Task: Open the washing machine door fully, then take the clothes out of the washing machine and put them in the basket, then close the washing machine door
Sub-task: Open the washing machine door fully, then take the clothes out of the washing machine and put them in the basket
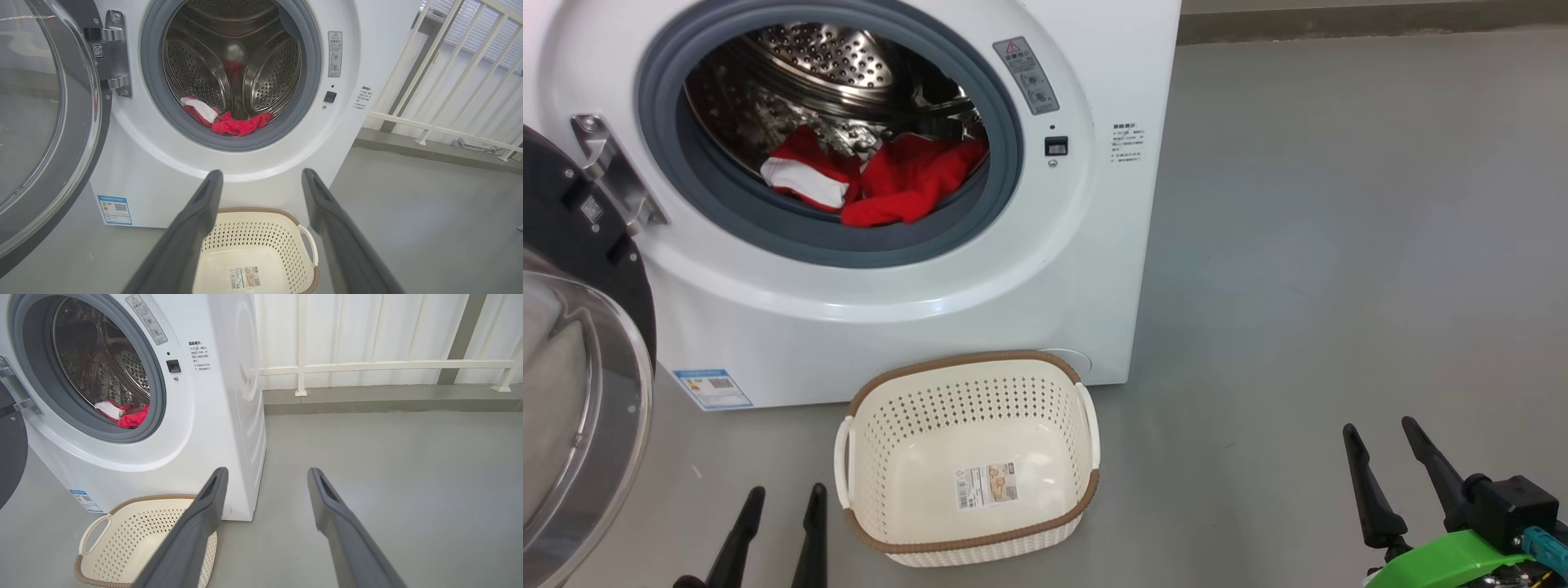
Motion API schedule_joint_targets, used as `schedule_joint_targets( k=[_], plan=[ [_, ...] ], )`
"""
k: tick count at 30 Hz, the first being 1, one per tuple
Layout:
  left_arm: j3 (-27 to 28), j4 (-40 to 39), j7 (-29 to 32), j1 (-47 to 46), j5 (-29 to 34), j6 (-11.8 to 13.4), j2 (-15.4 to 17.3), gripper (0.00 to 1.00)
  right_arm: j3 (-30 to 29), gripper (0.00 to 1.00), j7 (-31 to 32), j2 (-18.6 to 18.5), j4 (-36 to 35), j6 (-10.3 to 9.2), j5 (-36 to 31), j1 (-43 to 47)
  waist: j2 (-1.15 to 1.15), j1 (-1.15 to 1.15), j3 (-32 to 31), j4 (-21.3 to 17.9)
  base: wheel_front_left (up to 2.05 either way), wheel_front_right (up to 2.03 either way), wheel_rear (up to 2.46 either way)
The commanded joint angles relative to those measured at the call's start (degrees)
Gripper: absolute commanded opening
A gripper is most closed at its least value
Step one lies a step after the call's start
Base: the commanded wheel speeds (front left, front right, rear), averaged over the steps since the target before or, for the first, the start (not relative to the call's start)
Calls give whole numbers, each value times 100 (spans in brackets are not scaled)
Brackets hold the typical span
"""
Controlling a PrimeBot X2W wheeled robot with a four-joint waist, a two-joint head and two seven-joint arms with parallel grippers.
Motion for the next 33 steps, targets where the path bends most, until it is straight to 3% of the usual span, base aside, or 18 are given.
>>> schedule_joint_targets(
  k=[1,23,33],
  plan=[
    [191,-168,-29,-79,12,-32,33,100,84,100,-54,-65,-163,35,-19,-57,0,0,6,0,0,0,0],
    [258,-325,-29,-129,175,-32,-1,100,85,100,-54,-43,-205,35,-52,-122,0,0,100,65,0,0,0],
    [227,-297,-29,-238,126,-32,12,100,122,100,-54,-22,-195,35,-56,-170,0,0,194,86,63,-88,25]
  ],
)
